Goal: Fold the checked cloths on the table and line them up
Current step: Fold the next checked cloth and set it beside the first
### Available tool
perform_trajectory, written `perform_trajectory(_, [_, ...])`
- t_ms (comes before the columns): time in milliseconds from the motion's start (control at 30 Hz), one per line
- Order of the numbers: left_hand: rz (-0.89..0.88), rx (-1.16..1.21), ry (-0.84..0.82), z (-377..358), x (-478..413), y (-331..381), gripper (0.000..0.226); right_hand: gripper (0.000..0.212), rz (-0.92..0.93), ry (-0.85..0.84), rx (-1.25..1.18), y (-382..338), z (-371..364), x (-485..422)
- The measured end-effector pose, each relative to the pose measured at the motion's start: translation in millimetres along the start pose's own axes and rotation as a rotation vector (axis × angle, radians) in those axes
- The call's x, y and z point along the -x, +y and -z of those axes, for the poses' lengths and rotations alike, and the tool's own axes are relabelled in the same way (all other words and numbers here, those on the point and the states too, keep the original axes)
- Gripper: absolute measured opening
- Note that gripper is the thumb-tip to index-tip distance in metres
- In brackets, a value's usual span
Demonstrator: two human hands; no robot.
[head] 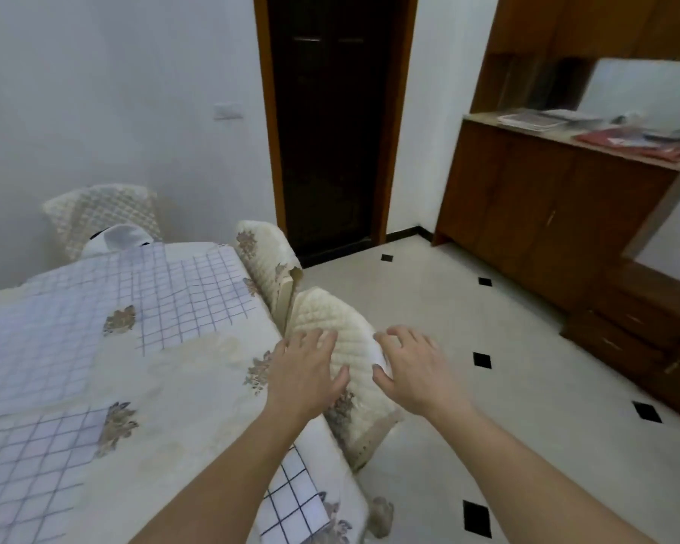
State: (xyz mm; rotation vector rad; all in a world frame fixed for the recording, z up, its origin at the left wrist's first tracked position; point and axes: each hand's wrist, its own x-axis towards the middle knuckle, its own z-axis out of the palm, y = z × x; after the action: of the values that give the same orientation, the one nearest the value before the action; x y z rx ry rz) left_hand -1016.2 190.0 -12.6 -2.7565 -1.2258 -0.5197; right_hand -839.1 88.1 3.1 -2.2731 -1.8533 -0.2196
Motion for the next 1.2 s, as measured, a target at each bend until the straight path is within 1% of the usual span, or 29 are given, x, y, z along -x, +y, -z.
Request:
perform_trajectory(67, [-0.064, 0.013, -0.014, -4.8, -9.2, 22.1, 0.06, 0.048, -0.083, 0.023, 0.004, 20.5, 2.8, 15.1])
perform_trajectory(200, [-0.175, 0.047, -0.005, -13.1, -27.4, 67.2, 0.057, 0.055, -0.213, 0.03, 0.035, 63.7, 8.3, 40.2])
perform_trajectory(467, [-0.324, 0.065, -0.039, -42.8, -84.8, 158.8, 0.059, 0.053, -0.342, 0.023, 0.053, 159.7, 14.0, 59.3])
perform_trajectory(600, [-0.353, 0.061, -0.075, -77.1, -124.6, 211.7, 0.061, 0.051, -0.375, -0.012, 0.051, 229.2, 5.2, 53.8])
perform_trajectory(667, [-0.348, 0.061, -0.076, -88.7, -144.3, 230.3, 0.06, 0.052, -0.383, -0.016, 0.056, 259.2, 3.2, 45.9])
perform_trajectory(800, [-0.307, 0.042, -0.103, -112.7, -202.3, 283.5, 0.059, 0.051, -0.384, -0.02, 0.045, 341.5, 1.9, 17.1])
perform_trajectory(933, [-0.258, 0.02, -0.1, -127.3, -250.7, 320.5, 0.06, 0.052, -0.355, -0.034, 0.025, 405.6, 5.9, -14.1])
perform_trajectory(1033, [-0.211, 0.007, -0.109, -133.8, -278.7, 332.7, 0.062, 0.05, -0.325, -0.032, 0.006, 442.2, 2.3, -39.8])
perform_trajectory(1200, [-0.151, -0.042, -0.135, -150.6, -317.0, 328.5, 0.054, 0.051, -0.272, -0.069, -0.022, 472.3, -15.0, -86.5])
